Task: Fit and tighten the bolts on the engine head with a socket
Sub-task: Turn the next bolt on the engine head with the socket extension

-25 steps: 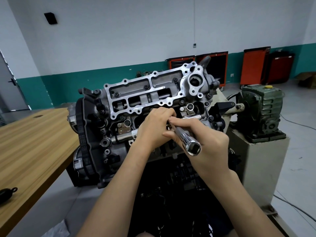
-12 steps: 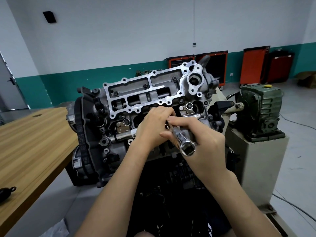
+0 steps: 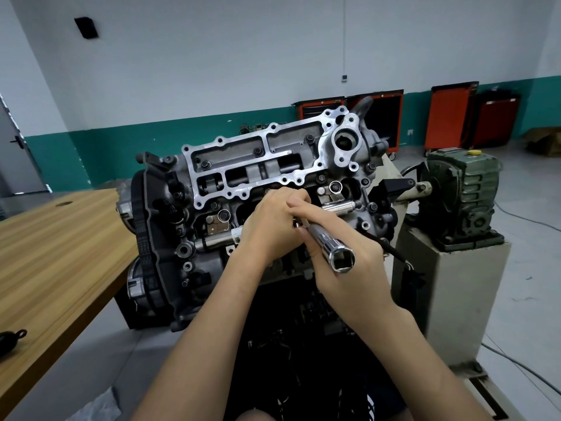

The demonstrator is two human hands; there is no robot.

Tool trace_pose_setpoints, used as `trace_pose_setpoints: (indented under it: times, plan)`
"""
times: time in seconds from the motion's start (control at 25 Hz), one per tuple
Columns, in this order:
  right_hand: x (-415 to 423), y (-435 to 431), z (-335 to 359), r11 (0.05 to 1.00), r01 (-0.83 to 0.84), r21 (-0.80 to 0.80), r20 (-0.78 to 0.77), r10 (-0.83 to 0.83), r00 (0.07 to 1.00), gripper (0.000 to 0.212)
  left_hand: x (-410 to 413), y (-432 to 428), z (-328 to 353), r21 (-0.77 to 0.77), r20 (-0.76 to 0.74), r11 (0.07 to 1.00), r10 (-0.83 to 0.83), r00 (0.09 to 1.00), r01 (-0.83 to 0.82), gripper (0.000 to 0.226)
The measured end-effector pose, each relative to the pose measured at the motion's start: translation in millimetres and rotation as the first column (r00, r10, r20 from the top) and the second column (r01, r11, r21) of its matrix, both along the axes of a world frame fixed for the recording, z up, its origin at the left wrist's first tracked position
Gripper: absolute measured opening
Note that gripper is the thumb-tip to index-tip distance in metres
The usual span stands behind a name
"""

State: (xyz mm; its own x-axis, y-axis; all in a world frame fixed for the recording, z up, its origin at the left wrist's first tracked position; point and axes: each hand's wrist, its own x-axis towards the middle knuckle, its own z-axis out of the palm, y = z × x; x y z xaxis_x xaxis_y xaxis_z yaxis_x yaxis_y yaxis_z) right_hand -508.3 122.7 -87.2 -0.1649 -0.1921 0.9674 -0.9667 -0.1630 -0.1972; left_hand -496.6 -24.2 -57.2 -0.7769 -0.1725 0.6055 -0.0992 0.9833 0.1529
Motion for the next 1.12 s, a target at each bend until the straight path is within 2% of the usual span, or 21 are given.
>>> trace_pose_setpoints:
  times: [0.08, 0.24, 0.36, 0.44, 0.56, 0.72, 0.84, 1.0, 1.12]
  plan:
    - [-3.6, 0.7, 1.8, 1.0, 0.018, 0.007, -0.011, -0.018, 1.0, 0.033, 1.1, 1.1, -0.2, -0.037, -0.014, 0.999, -0.013, 1.0, 0.013, 0.019]
    - [-6.0, 3.9, 5.5, 0.993, 0.07, -0.091, 0.028, -0.067, 0.997, 0.027, -1.0, -1.2, 0.0, -0.042, 0.018, 0.999, 0.004, 1.0, -0.003, 0.014]
    - [-1.2, 2.1, 0.3, 1.0, 0.005, -0.018, 0.006, -0.005, 1.0, 0.031, -0.1, -1.1, -0.2, -0.026, 0.007, 1.0, -0.009, 1.0, 0.009, 0.026]
    - [-3.3, 3.6, 0.6, 1.0, 0.021, 0.015, -0.015, -0.02, 1.0, 0.035, 0.3, -0.7, 0.8, -0.02, 0.004, 1.0, -0.017, 1.0, 0.018, 0.035]
    - [-8.4, 6.6, 4.4, 0.995, 0.079, -0.054, 0.012, -0.078, 0.997, 0.03, -0.5, -1.9, 0.8, -0.072, 0.034, 0.997, -0.025, 0.999, 0.027, 0.022]
    - [-1.7, 2.8, 1.1, 0.998, 0.032, -0.046, -0.003, -0.032, 0.999, 0.028, 2.4, 0.0, -0.1, -0.02, -0.001, 0.999, -0.03, 1.0, 0.03, 0.013]
    - [-3.7, 2.4, 0.1, 0.999, 0.007, 0.042, -0.048, -0.005, 0.999, 0.035, 4.4, 2.5, 1.6, -0.017, 0.012, 0.999, -0.037, 0.999, 0.037, 0.015]
    - [-6.8, 4.2, 4.0, 0.995, 0.076, -0.059, 0.007, -0.076, 0.997, 0.031, 2.1, 0.3, 0.4, -0.054, 0.014, 0.998, -0.011, 1.0, 0.012, 0.015]
    - [-5.2, 3.6, 2.9, 0.995, 0.066, -0.081, 0.009, -0.065, 0.998, 0.029, -0.6, -2.4, -0.3, -0.037, 0.02, 0.999, -0.006, 1.0, 0.007, 0.017]
